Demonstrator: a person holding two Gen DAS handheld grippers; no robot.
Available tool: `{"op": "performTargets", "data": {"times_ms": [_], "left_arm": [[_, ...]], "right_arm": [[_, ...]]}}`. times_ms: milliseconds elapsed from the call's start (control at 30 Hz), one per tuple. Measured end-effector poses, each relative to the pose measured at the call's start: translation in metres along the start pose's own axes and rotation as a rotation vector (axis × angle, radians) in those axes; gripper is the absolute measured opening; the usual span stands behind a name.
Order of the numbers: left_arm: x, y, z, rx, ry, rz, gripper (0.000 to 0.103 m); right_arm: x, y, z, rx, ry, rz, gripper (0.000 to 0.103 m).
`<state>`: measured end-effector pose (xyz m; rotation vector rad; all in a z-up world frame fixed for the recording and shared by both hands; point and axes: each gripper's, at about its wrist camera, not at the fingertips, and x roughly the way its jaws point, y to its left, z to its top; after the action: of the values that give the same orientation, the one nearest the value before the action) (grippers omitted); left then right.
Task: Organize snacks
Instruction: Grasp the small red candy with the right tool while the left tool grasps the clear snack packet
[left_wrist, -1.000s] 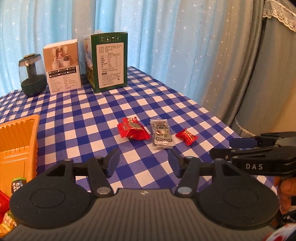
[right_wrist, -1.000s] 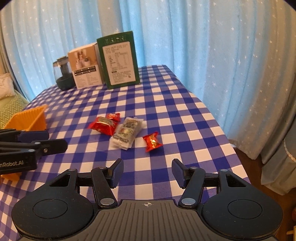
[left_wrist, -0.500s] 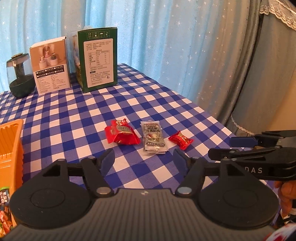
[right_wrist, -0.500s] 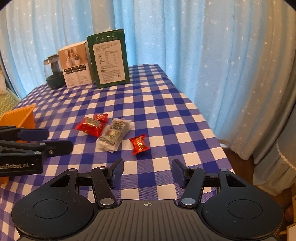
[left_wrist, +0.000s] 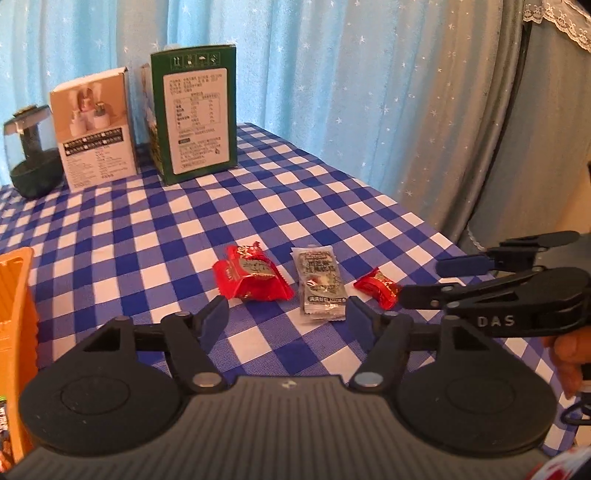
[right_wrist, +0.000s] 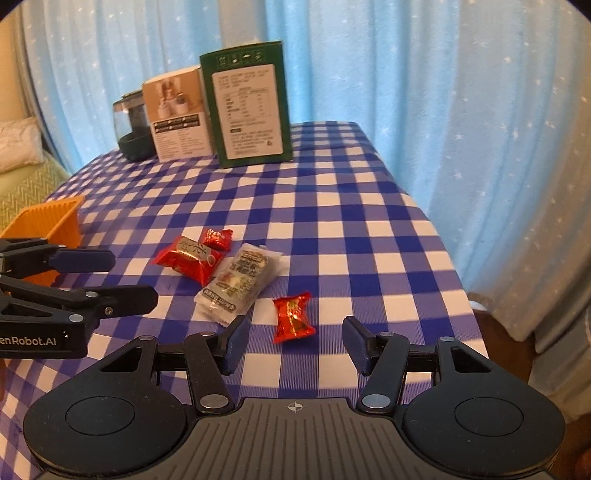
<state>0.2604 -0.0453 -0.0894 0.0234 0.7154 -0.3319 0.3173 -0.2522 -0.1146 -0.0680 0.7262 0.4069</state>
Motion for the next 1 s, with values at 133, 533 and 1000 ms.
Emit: {"op": "performTargets", "data": {"times_ms": [133, 533, 1000], "left_arm": [[0.004, 0.0, 0.002, 0.007, 0.001, -0.005, 0.063], [0.01, 0.006, 0.002, -0.005, 0.018, -0.008, 0.063], [0.013, 0.0, 0.001, 0.005, 0.024, -0.041, 0.061]], "right_arm": [[0.01, -0.004, 0.005, -0.014, -0.003, 0.017, 0.056], [0.039, 0.0, 0.012, -0.043, 0.059, 0.046, 0.034], [0.038, -0.002, 0.013, -0.017, 0.064, -0.008, 0.022]]}}
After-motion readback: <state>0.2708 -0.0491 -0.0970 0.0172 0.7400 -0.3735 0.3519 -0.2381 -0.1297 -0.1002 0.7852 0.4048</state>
